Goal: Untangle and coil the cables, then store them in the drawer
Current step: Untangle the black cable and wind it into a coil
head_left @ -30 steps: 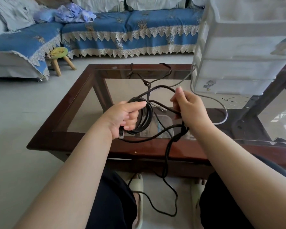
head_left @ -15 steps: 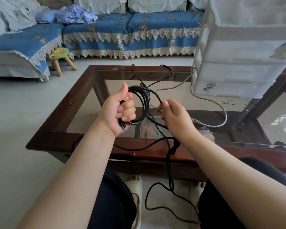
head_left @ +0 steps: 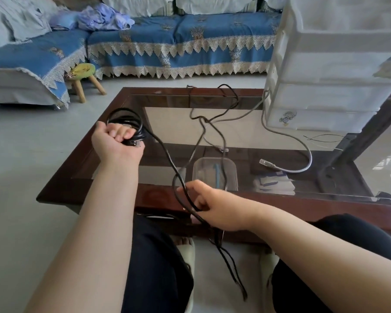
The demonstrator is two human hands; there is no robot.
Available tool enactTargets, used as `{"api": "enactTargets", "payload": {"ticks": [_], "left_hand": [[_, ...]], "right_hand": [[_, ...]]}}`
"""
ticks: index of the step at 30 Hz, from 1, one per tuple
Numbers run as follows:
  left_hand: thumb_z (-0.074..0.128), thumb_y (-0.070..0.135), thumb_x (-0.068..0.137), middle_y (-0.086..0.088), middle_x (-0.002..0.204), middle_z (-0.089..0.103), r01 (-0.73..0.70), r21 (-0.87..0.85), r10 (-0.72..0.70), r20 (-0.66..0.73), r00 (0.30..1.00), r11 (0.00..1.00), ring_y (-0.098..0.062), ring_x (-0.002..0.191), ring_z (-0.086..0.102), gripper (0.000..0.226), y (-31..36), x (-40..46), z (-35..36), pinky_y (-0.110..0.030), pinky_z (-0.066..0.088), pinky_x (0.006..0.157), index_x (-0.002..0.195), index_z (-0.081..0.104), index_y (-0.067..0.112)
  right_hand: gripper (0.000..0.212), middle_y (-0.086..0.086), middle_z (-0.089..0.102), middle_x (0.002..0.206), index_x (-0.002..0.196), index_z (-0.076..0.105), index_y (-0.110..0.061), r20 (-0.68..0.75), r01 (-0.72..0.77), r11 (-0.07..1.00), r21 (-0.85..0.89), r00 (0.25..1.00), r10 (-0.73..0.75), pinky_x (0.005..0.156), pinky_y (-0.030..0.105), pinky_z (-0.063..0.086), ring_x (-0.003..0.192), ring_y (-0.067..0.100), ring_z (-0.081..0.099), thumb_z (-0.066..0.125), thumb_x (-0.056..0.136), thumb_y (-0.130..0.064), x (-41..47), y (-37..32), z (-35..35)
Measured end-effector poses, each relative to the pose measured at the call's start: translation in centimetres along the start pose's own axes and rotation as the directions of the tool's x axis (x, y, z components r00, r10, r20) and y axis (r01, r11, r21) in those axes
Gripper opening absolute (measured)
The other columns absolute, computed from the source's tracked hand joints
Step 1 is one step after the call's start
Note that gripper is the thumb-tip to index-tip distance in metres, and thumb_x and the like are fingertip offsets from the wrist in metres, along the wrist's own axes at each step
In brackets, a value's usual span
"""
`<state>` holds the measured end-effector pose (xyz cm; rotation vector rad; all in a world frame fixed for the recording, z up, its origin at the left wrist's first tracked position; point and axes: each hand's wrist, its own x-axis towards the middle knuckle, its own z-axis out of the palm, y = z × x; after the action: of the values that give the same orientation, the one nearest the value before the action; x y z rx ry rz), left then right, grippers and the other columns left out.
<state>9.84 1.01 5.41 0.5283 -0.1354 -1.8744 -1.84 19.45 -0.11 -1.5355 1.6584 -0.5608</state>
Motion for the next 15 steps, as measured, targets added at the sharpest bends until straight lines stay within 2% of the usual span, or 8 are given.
{"api": "enactTargets", "payload": {"ticks": [2,4,6,9,12,13,15], "left_hand": [[0.036,0.031,0.103,0.008,0.040,0.028,0.010,0.141,-0.009,-0.009,1.000,0.990,-0.007,0.032,0.026,0.055,0.2,0.1,-0.1,-0.013,0.026,0.035,0.050,0.031,0.018],[0.039,0.033,0.103,0.009,0.041,0.028,0.044,0.327,-0.049,0.005,0.999,0.944,-0.007,0.033,0.024,0.051,-0.5,0.0,-0.1,-0.016,0.025,0.035,0.053,0.033,0.019],[0.040,0.035,0.103,0.009,0.042,0.027,0.056,0.478,-0.082,0.034,0.996,0.876,-0.006,0.033,0.022,0.046,-1.3,-0.2,-0.1,-0.018,0.022,0.035,0.059,0.036,0.020],[0.040,0.037,0.103,0.009,0.041,0.027,0.033,0.619,-0.110,0.087,0.990,0.785,-0.005,0.032,0.021,0.045,-2.6,-1.0,0.1,-0.019,0.020,0.034,0.061,0.038,0.020],[0.041,0.037,0.103,0.008,0.041,0.027,-0.005,0.697,-0.111,0.121,0.986,0.717,-0.006,0.033,0.020,0.046,-3.7,-2.1,0.2,-0.020,0.020,0.035,0.060,0.037,0.020],[0.041,0.036,0.103,0.008,0.041,0.027,-0.007,0.701,-0.115,0.127,0.985,0.713,-0.006,0.034,0.020,0.046,-4.0,-2.3,0.2,-0.020,0.020,0.035,0.060,0.037,0.019],[0.041,0.036,0.103,0.007,0.042,0.026,0.020,0.676,-0.138,0.122,0.983,0.737,-0.006,0.034,0.020,0.047,-4.1,-2.5,0.3,-0.020,0.021,0.035,0.059,0.038,0.019]], "right_hand": [[0.057,-0.014,0.051,0.079,0.140,0.024,-0.029,-0.084,0.006,0.988,-0.156,0.996,-0.019,0.068,0.023,0.044,0.069,0.007,0.051,0.056,0.094,-0.024,0.0,0.0,0.6],[0.058,-0.013,0.050,0.083,0.140,0.024,-0.022,-0.280,0.037,0.980,-0.194,0.956,-0.091,0.071,0.029,0.044,0.075,0.012,0.051,0.057,0.093,-0.027,0.3,0.0,1.0],[0.058,-0.012,0.055,0.087,0.140,0.024,-0.021,-0.461,0.086,0.990,-0.108,0.878,-0.127,0.069,0.032,0.047,0.074,0.010,0.053,0.057,0.092,-0.026,0.6,-0.4,1.1],[0.072,-0.007,0.060,0.105,0.149,0.007,-0.022,-0.623,0.088,0.996,0.024,0.780,-0.055,0.067,0.037,0.053,0.073,0.012,0.060,0.054,0.094,-0.024,1.0,-1.1,0.7],[0.076,-0.006,0.062,0.099,0.150,-0.008,-0.026,-0.710,0.048,0.997,0.058,0.704,0.007,0.065,0.043,0.053,0.068,0.015,0.060,0.046,0.097,-0.022,1.4,-1.5,0.3],[0.074,-0.005,0.063,0.093,0.149,-0.010,-0.029,-0.712,0.013,0.999,0.044,0.702,0.022,0.064,0.043,0.052,0.068,0.018,0.061,0.042,0.098,-0.023,1.5,-1.4,0.0],[0.068,-0.001,0.060,0.074,0.150,-0.012,-0.027,-0.644,-0.120,0.993,-0.014,0.761,0.083,0.057,0.037,0.048,0.063,0.021,0.058,0.034,0.100,-0.024,1.2,-1.3,-0.7]]}}
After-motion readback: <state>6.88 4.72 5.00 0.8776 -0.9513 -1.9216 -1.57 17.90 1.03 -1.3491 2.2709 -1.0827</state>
